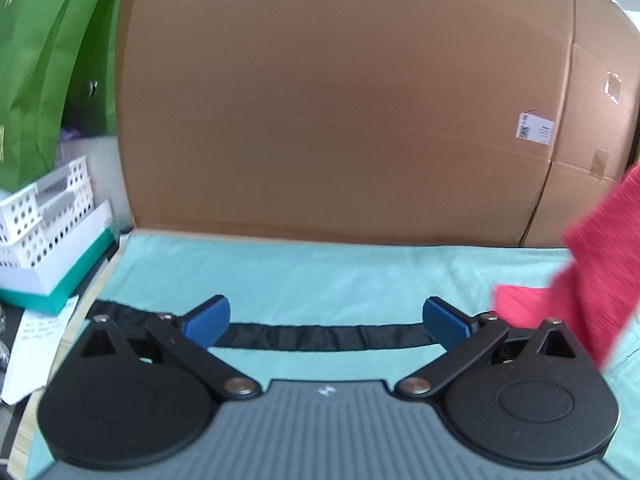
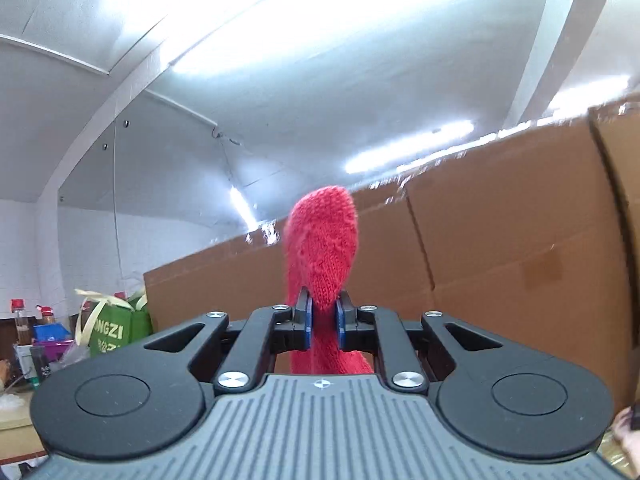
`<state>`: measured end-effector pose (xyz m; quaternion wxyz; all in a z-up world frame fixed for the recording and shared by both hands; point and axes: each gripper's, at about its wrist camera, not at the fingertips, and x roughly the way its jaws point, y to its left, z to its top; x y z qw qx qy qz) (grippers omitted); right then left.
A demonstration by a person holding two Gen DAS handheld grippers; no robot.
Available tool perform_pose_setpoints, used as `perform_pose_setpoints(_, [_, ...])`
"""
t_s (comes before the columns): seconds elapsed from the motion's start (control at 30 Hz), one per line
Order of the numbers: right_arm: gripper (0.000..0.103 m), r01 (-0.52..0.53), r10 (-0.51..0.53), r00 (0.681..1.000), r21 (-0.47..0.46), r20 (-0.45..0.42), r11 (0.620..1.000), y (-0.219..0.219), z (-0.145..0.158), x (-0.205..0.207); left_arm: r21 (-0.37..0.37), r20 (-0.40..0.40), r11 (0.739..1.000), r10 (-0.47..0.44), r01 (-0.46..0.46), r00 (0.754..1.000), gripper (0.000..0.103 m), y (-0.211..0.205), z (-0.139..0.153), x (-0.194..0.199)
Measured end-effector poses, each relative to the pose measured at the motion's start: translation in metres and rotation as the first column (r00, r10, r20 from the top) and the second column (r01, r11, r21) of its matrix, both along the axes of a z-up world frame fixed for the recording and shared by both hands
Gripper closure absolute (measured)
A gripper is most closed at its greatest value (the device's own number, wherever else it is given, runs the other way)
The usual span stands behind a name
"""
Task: Fold clothes
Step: 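Lift the sweater high with the right gripper and shake it out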
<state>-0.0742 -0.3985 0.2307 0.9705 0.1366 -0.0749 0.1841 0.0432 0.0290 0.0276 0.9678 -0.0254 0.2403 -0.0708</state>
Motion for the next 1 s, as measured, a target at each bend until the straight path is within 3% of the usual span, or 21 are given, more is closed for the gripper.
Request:
perform_pose_setpoints(0.13, [0.09,-0.056,0.058,0.997,-0.03,0.045,0.998,0.005,0.024,-0.003,0.014,0.02,1.0,-0.001,0.001,1.0,0.001,-0.004,0.007,-0.006])
perform_pose_setpoints(0.23, [0.089,-0.135,0.135,0.991,-0.08,0.002,0.988,0.036,0.03,0.019,0.025,0.037,1.0,0.005,-0.006,0.999,0.001,-0.005,0.012,-0.01])
perform_pose_setpoints(0.4, [0.089,-0.339,0.306,0.934,-0.183,-0.187,0.923,0.124,-0.016,0.082,0.052,0.066,0.992,0.108,-0.111,0.992,0.001,0.022,0.021,-0.029])
perform_pose_setpoints(0.5, [0.088,-0.455,0.391,0.87,-0.183,-0.3,0.872,0.18,-0.064,0.116,0.058,0.065,0.982,0.175,-0.178,0.982,0.001,0.049,0.024,-0.041])
perform_pose_setpoints(0.53, [0.082,-0.493,0.418,0.839,-0.163,-0.347,0.855,0.198,-0.084,0.126,0.066,0.065,0.979,0.191,-0.195,0.98,0.001,0.057,0.025,-0.043])
perform_pose_setpoints(0.57, [0.078,-0.535,0.448,0.8,-0.139,-0.399,0.833,0.215,-0.105,0.135,0.075,0.065,0.975,0.206,-0.21,0.976,0.001,0.064,0.026,-0.045])
perform_pose_setpoints(0.6, [0.062,-0.585,0.479,0.745,-0.109,-0.465,0.804,0.232,-0.127,0.143,0.09,0.061,0.971,0.216,-0.221,0.975,0.001,0.068,0.026,-0.045])
perform_pose_setpoints(0.63, [0.054,-0.618,0.485,0.691,-0.09,-0.537,0.781,0.248,-0.148,0.148,0.107,0.056,0.967,0.225,-0.229,0.973,0.001,0.07,0.027,-0.043])
perform_pose_setpoints(0.67, [0.055,-0.643,0.479,0.643,-0.082,-0.597,0.762,0.261,-0.166,0.151,0.119,0.055,0.969,0.213,-0.218,0.976,0.001,0.07,0.026,-0.042])
perform_pose_setpoints(0.7, [0.061,-0.642,0.451,0.638,-0.108,-0.624,0.759,0.263,-0.175,0.147,0.13,0.054,0.971,0.195,-0.2,0.979,0.001,0.07,0.026,-0.041])
perform_pose_setpoints(0.77, [0.06,-0.59,0.384,0.69,-0.169,-0.613,0.79,0.245,-0.185,0.131,0.134,0.011,0.982,0.132,-0.132,0.991,0.001,0.051,0.014,-0.028])
perform_pose_setpoints(0.9, [0.027,-0.329,0.166,0.803,-0.194,-0.573,0.924,0.165,-0.19,0.101,0.125,-0.085,0.992,-0.004,0.014,0.996,0.001,0.008,-0.01,-0.001])
perform_pose_setpoints(0.97, [0.023,-0.158,0.009,0.829,-0.218,-0.559,0.963,0.119,-0.195,0.077,0.116,-0.132,0.989,-0.072,0.087,0.989,0.001,-0.013,-0.023,0.013])
perform_pose_setpoints(1.0, [0.023,-0.086,-0.066,0.823,-0.238,-0.564,0.967,0.1,-0.201,0.066,0.129,-0.163,0.987,-0.078,0.099,0.984,0.001,-0.025,-0.032,0.019])
